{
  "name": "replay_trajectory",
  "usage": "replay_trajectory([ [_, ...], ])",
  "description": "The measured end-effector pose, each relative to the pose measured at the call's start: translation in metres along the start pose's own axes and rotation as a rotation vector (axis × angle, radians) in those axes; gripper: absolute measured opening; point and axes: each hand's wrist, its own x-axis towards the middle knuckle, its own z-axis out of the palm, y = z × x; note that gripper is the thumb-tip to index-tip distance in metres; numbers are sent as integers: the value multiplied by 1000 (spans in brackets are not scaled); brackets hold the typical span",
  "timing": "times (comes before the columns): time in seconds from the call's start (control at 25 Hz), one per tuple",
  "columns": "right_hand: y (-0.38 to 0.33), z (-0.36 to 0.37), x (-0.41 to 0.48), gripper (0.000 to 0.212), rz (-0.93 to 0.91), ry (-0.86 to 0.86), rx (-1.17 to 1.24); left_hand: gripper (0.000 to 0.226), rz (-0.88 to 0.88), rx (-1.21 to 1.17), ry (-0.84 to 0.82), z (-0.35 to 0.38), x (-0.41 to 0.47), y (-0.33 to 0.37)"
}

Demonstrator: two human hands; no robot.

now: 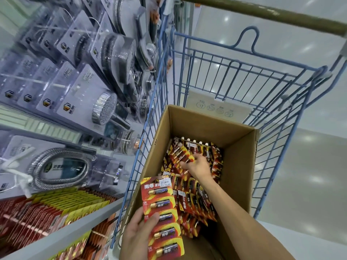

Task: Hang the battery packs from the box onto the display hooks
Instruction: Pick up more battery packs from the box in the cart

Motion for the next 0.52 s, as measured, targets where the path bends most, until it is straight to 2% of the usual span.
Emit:
replay_trajectory([
  [0.12,14,-23,-49,52,153,-123,436,37,23,-29,-42,-5,-11,3],
  [0.2,22,-42,-92,49,123,-173,555,44,41,-37,-70,-8,-20,8],
  [0.44,29,-95,-208,63,-141,-252,602,51,152,-25,-170,-16,-56,13],
  [0.52,32,-107,-238,62,-260,-251,544,42,194,-62,-167,-19,-77,6],
])
